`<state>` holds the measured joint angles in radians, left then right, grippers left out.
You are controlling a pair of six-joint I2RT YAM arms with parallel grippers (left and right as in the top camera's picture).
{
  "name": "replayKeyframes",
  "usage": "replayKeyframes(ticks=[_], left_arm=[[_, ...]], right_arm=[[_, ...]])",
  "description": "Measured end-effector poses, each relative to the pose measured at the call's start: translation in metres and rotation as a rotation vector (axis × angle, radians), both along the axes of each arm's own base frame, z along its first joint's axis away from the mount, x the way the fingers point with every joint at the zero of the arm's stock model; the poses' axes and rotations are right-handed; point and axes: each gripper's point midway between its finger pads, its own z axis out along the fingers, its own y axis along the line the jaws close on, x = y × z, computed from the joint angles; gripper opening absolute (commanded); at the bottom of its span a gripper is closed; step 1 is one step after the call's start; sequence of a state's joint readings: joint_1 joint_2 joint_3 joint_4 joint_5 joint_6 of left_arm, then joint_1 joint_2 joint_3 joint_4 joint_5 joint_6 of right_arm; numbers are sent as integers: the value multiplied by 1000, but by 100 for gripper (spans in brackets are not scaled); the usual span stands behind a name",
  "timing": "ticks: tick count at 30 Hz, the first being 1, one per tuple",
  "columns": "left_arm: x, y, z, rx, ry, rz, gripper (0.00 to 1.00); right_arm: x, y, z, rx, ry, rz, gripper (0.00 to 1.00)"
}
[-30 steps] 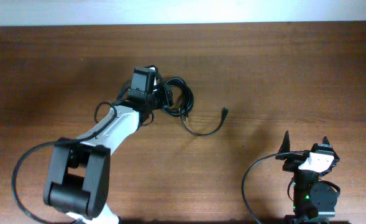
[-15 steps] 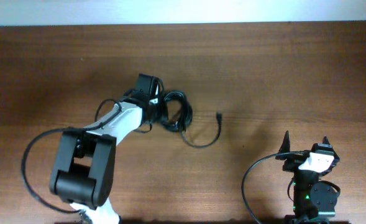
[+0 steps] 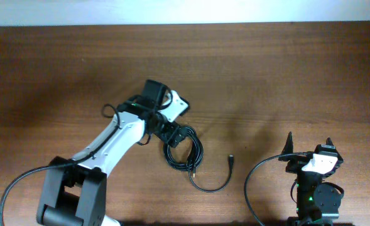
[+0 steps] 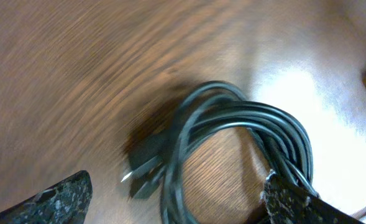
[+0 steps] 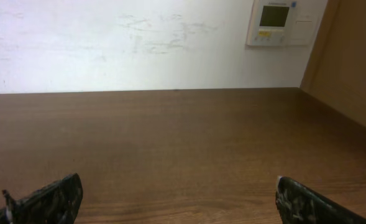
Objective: Untangle cables
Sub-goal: 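Lift the coil with the left gripper and drag it toward center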
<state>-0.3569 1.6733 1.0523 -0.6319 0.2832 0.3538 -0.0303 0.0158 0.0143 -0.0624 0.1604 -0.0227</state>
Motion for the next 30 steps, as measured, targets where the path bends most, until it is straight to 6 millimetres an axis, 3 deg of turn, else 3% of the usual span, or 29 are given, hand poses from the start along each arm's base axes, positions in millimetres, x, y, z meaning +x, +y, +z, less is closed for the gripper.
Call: replayKeyframes(ticks=[3, 5, 7, 8, 9, 10, 11, 15, 18, 19, 21, 22, 23, 25, 26, 29, 30], left_arm=[[-11, -23, 1, 48, -119, -340, 77], [-9, -29, 0, 72, -200, -510, 78], [-3, -32, -7, 80, -230, -562, 77], [-3, -32, -20, 89, -212, -586, 75], [-5, -31, -33, 95, -184, -603, 53], [-7, -32, -45, 91, -161, -617, 23], [-9, -32, -49, 85, -149, -623, 0], [-12, -37, -52, 50, -128, -614, 0], [-8, -38, -47, 17, -20, -356, 0], [-4, -40, -40, -10, 64, -155, 17], [4, -44, -32, -71, 187, 183, 76], [4, -45, -31, -91, 235, 295, 81], [1, -44, -32, -98, 285, 388, 63], [3, -41, -33, -90, 295, 448, 43], [4, -40, -33, -85, 293, 461, 24], [3, -37, -35, -71, 296, 479, 21], [3, -36, -35, -68, 295, 481, 10]], right_arm=[[0, 0, 0, 0, 0, 0, 98], [0, 0, 0, 0, 0, 0, 99], [0, 0, 0, -1, 0, 0, 99], [0, 0, 0, 0, 0, 0, 99], [0, 0, 0, -1, 0, 0, 98], [0, 0, 0, -1, 0, 0, 99], [0, 0, 0, 1, 0, 0, 99], [0, 0, 0, 0, 0, 0, 99], [0, 0, 0, 0, 0, 0, 98], [0, 0, 0, 0, 0, 0, 98], [0, 0, 0, 0, 0, 0, 98], [0, 0, 0, 0, 0, 0, 98], [0, 0, 0, 0, 0, 0, 98], [0, 0, 0, -1, 0, 0, 98], [0, 0, 0, 0, 0, 0, 99], [0, 0, 0, 0, 0, 0, 99], [0, 0, 0, 0, 0, 0, 99]])
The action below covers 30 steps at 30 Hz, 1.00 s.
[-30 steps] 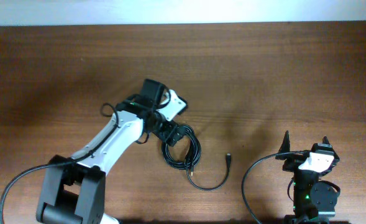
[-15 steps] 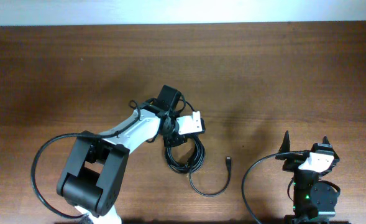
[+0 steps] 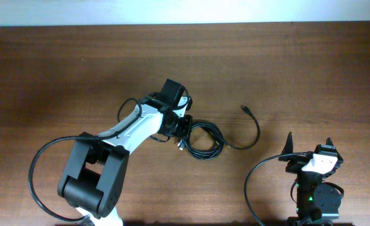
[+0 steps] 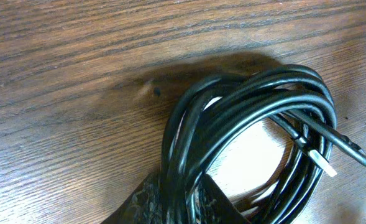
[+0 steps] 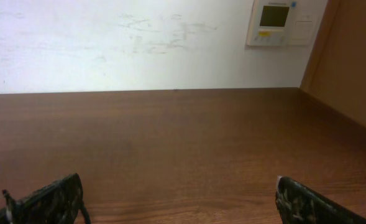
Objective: Untangle cables
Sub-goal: 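Lift the coil with the left gripper and drag it toward center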
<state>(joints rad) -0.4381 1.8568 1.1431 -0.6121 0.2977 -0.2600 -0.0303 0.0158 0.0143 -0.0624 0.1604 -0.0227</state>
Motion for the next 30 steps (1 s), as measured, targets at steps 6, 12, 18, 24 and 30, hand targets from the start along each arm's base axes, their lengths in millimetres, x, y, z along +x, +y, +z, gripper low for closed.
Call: replayKeyframes(ticks=[6, 12, 18, 24, 30], left_arm=[[8, 12, -5, 72, -43, 31, 0], [1, 16, 14, 66, -57, 32, 0], [-27, 30, 65, 57, -48, 93, 0], [-30, 32, 64, 65, -35, 100, 0], [-51, 41, 59, 110, 50, 96, 0]], right_arm=[[0, 0, 0, 0, 0, 0, 98], [0, 0, 0, 0, 0, 0, 98], [0, 0, 0, 0, 0, 0, 99], [0, 0, 0, 0, 0, 0, 98], [0, 0, 0, 0, 0, 0, 98]])
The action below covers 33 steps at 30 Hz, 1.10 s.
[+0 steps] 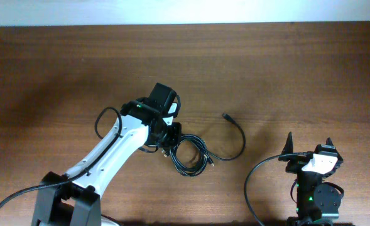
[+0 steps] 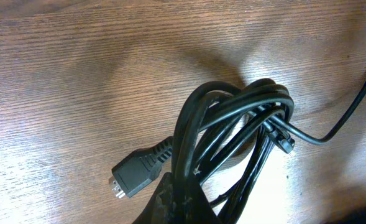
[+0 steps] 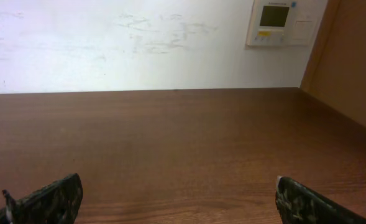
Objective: Untangle cables
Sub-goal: 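Lift the coil with the left gripper and drag it toward center, then reach the right gripper in and grasp a cable strand from the coil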
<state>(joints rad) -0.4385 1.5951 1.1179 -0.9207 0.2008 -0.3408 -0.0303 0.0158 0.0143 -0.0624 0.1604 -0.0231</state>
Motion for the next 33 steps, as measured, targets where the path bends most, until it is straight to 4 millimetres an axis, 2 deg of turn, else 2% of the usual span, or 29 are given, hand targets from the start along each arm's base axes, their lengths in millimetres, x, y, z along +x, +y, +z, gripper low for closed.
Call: replayKeyframes(ticks=[5, 7, 10, 17, 20, 30, 33], left_arm=[[-27, 12, -2, 47, 111, 0, 0], [-32, 13, 8, 35, 96, -15, 0], [-36, 3, 20, -35, 78, -58, 0], [-20, -10, 25, -100, 8, -81, 0], [-10, -15, 26, -122, -18, -31, 0], [-12, -14, 20, -127, 9, 43, 0], [-18, -13, 14, -117, 28, 40, 0]], right_arm=[[0, 0, 0, 0, 0, 0, 98], [0, 0, 0, 0, 0, 0, 98], [0, 0, 0, 0, 0, 0, 99], [0, 0, 0, 0, 0, 0, 98], [0, 0, 0, 0, 0, 0, 98], [0, 0, 0, 0, 0, 0, 99], [0, 0, 0, 0, 0, 0, 98]])
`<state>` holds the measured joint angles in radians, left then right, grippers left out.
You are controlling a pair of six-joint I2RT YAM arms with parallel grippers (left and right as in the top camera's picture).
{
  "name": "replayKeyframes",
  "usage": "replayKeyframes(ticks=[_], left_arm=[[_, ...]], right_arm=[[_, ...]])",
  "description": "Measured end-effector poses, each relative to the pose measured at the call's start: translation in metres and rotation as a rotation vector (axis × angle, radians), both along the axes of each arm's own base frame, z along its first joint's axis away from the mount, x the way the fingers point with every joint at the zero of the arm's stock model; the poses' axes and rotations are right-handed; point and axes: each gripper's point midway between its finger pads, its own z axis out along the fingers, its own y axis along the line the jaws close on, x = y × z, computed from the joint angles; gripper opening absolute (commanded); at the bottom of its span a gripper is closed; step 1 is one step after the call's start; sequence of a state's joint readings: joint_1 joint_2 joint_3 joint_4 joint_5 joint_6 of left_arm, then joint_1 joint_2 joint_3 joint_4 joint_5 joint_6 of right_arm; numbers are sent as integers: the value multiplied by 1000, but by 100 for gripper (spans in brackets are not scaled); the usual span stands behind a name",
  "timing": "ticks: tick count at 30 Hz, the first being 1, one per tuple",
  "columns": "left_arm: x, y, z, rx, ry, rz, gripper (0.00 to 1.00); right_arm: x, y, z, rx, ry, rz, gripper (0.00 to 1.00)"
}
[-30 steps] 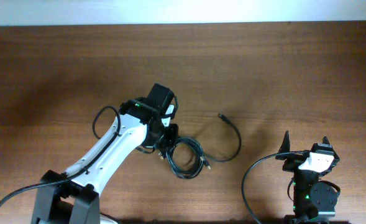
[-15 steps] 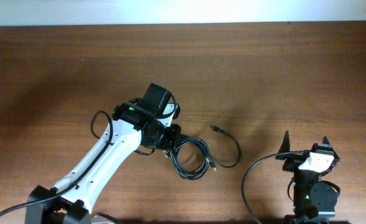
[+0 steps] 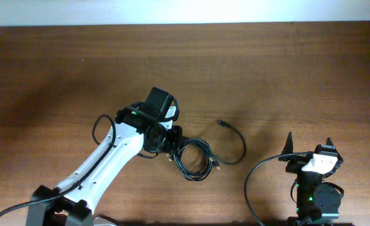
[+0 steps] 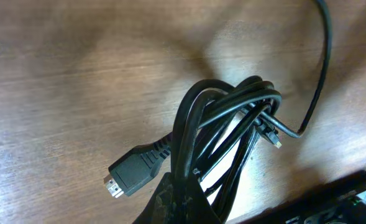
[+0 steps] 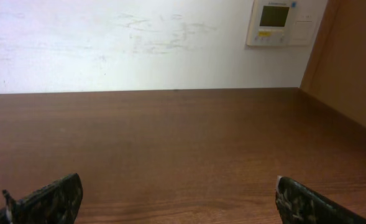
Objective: Untangle cables
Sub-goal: 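Reach the right gripper in and grasp a cable strand from the coil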
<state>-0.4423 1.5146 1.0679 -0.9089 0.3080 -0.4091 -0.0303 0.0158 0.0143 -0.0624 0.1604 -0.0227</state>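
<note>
A black cable bundle (image 3: 193, 160) lies coiled near the table's middle, with a loose tail curving right to a small plug (image 3: 221, 123). My left gripper (image 3: 170, 145) is shut on the coil's left side. In the left wrist view the loops (image 4: 229, 118) rise from between the closed fingers (image 4: 181, 202), a wide flat plug (image 4: 133, 175) hangs at left, and a thin end (image 4: 276, 142) sticks out at right. My right gripper (image 3: 308, 145) stands open at the lower right, far from the cable; its fingertips (image 5: 52, 199) frame bare wood.
The brown wooden table (image 3: 310, 69) stretches around. The right arm's own black lead (image 3: 255, 182) loops by its base. A white wall with a thermostat panel (image 5: 277, 22) lies beyond the table's far edge.
My left gripper, still shut on the coil, has shifted a little down and left. The loose tail's plug moved slightly left and down. The right arm has not moved.
My left gripper stood open over the coil with the tail below it. Then it was shut on the coil further right, the tail flung up and right. After that the coil was held lower and leftward, and it has settled slightly lower now.
</note>
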Motion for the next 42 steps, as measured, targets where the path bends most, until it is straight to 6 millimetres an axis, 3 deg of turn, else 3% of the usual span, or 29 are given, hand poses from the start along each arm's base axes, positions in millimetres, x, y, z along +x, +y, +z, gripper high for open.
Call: replayKeyframes(ticks=[5, 6, 8, 10, 12, 13, 14, 17, 19, 23, 28, 31, 33, 40, 42], left_arm=[[-37, -21, -16, 27, 45, -123, 0], [-36, -24, -16, 26, 30, -135, 0], [-27, -22, -17, 55, -16, -133, 0], [-16, -17, -19, 98, -75, -133, 0], [-4, -12, -18, 118, -129, -154, 0], [5, -6, -14, 120, -149, -143, 0], [11, -4, -10, 115, -161, -132, 0], [18, -2, -5, 110, -176, -123, 0], [15, -4, -4, 98, -165, -127, 0], [-9, -6, -4, 65, -77, -204, 0], [-23, -24, 3, -55, -70, -345, 0], [-25, -24, 3, -58, -60, -352, 0], [-26, -23, 3, -56, -58, -355, 0], [-23, -25, 4, -62, -133, -499, 0], [-27, -34, 8, -121, -160, -577, 0]], right_arm=[[1, 3, 2, 1, -8, 15, 98], [3, 20, 2, 39, -13, 118, 99], [-4, 83, 3, 231, -2, 477, 99], [-34, 140, 6, 428, 79, 832, 99], [-60, 166, 14, 555, 135, 1033, 99], [-67, 170, 41, 567, 57, 1098, 99], [-69, 170, 50, 585, 31, 1113, 98], [-63, 168, 51, 776, 192, 1032, 99], [-50, 168, 64, 867, 323, 976, 99], [-46, 184, 49, 965, 590, 1059, 98], [-38, 188, 17, 1019, 729, 1071, 98], [-49, 193, 11, 996, 765, 1152, 99], [-54, 194, 9, 959, 755, 1188, 91], [-47, 190, 3, 906, 734, 1147, 78], [-44, 188, 0, 897, 734, 1121, 74]])
